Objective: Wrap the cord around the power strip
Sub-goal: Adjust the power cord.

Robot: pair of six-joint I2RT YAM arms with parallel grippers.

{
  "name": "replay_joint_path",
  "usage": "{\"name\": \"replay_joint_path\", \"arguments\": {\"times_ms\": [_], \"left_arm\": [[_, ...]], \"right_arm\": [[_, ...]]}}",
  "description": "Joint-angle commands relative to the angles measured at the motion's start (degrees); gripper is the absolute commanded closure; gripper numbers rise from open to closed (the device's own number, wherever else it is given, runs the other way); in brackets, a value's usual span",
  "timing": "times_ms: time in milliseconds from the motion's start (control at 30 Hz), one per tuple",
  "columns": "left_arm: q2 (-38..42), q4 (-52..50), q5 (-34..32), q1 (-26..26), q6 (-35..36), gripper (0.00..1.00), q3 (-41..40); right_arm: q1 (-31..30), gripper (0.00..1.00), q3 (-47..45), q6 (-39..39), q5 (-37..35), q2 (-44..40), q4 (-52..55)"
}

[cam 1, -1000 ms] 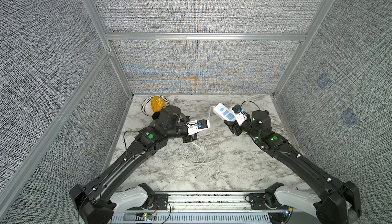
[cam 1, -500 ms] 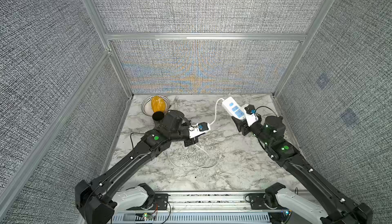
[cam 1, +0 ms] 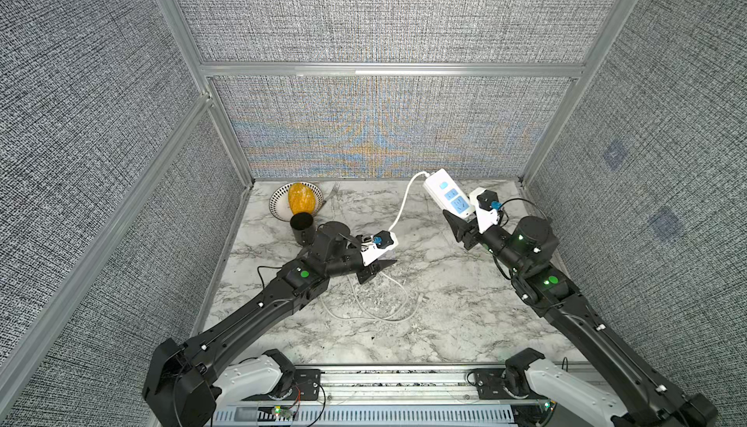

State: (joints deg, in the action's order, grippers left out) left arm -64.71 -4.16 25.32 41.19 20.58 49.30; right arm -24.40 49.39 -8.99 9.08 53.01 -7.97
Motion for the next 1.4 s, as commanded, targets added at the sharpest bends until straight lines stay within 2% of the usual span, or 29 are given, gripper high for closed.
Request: {"name": "replay_joint_path", "arguments": {"times_ms": [0,200,633,800,1033,1367], "left_arm": [[2.10,6.64,-2.45,-0.14,-3.19,0.53,-2.23],[6.14,10.70,-5.77,-0.89,-6.44,0.43,-7.44],[10.95,14.18,-8.51,-3.47,-11.40,0.41,-14.45],[9.90,12.49,-9.49,-4.60,-11.68,0.31,-13.55],[6.35,14.81,-8.81,-5.88,-13.17,0.30,-11.51],[9.77,18.63,-9.28,-7.88,-16.70,0.35,-16.51]], "right_arm": [[0.10,0.98,0.81,0.03,0.04,-0.09,-2.10],[0.23,1.00,0.84,0.27,0.62,0.20,-2.58],[1.18,1.00,1.15,1.74,3.14,0.82,-3.41],[1.33,1.00,1.00,1.69,6.09,0.82,-4.18],[1.29,1.00,0.39,2.31,5.68,0.20,-4.36],[1.38,1.00,0.71,3.29,5.02,-0.02,-4.49]]}}
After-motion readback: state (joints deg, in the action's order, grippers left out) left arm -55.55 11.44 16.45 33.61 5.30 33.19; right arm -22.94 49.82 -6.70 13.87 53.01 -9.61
